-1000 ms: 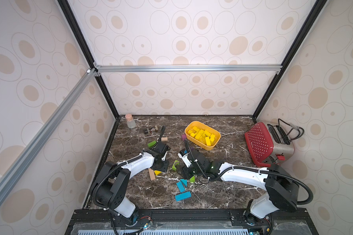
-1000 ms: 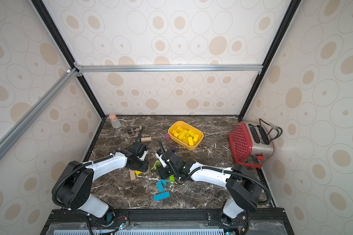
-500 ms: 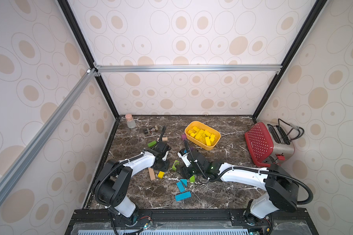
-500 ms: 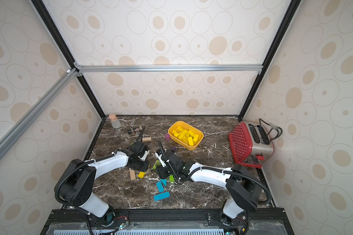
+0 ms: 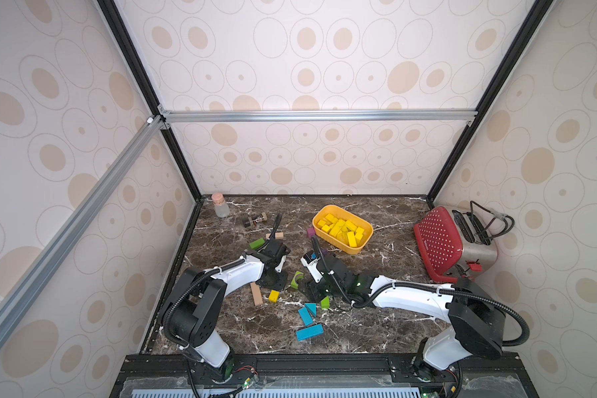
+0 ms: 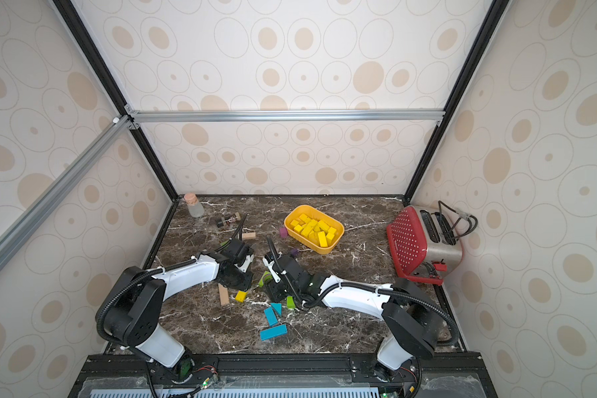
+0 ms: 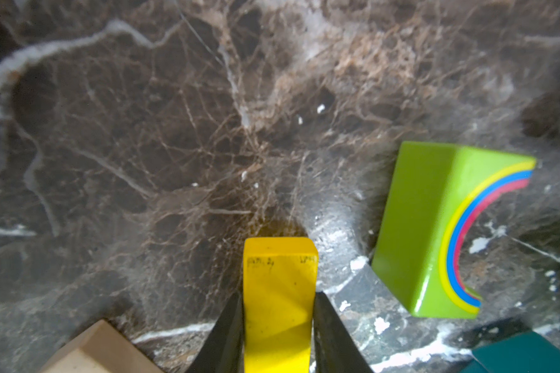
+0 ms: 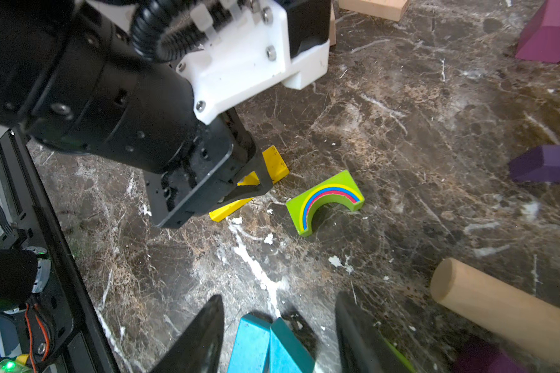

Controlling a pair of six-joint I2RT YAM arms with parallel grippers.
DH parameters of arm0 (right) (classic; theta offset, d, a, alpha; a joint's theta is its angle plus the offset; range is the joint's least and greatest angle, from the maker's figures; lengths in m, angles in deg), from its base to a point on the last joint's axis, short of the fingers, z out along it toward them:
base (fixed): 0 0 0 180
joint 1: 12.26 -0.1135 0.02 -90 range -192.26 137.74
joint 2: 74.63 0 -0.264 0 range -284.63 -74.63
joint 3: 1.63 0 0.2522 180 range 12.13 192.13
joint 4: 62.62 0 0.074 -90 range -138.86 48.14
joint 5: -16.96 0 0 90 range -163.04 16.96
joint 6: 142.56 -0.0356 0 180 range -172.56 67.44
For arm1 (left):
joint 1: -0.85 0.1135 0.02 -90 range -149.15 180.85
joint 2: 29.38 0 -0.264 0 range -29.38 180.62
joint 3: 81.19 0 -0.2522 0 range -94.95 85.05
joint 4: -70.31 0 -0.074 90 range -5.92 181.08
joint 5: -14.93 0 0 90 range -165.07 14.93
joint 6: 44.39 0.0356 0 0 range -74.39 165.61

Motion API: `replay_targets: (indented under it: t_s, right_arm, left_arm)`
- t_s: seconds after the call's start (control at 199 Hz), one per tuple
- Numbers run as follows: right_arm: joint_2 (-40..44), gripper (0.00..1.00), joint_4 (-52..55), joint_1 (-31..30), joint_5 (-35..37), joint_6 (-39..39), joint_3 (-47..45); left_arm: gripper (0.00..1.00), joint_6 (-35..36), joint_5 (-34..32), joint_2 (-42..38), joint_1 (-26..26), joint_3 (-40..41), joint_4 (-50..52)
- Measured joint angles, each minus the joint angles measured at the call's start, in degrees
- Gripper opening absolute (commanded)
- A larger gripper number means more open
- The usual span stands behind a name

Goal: Pick out the yellow building blocks
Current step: Pick up the building block from the center of the board.

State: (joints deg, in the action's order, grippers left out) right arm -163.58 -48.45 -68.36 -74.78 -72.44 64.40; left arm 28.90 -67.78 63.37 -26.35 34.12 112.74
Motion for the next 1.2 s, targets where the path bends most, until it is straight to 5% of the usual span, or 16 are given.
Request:
replay_targets:
  t_s: [1.201]
  right_arm:
    - [1.5,0.56,-1.3,0.0,6.1,0.4,-2.3]
  left_arm:
    - [0.25,-0.2,-2.7,1.2,0.0,-1.7,1.0]
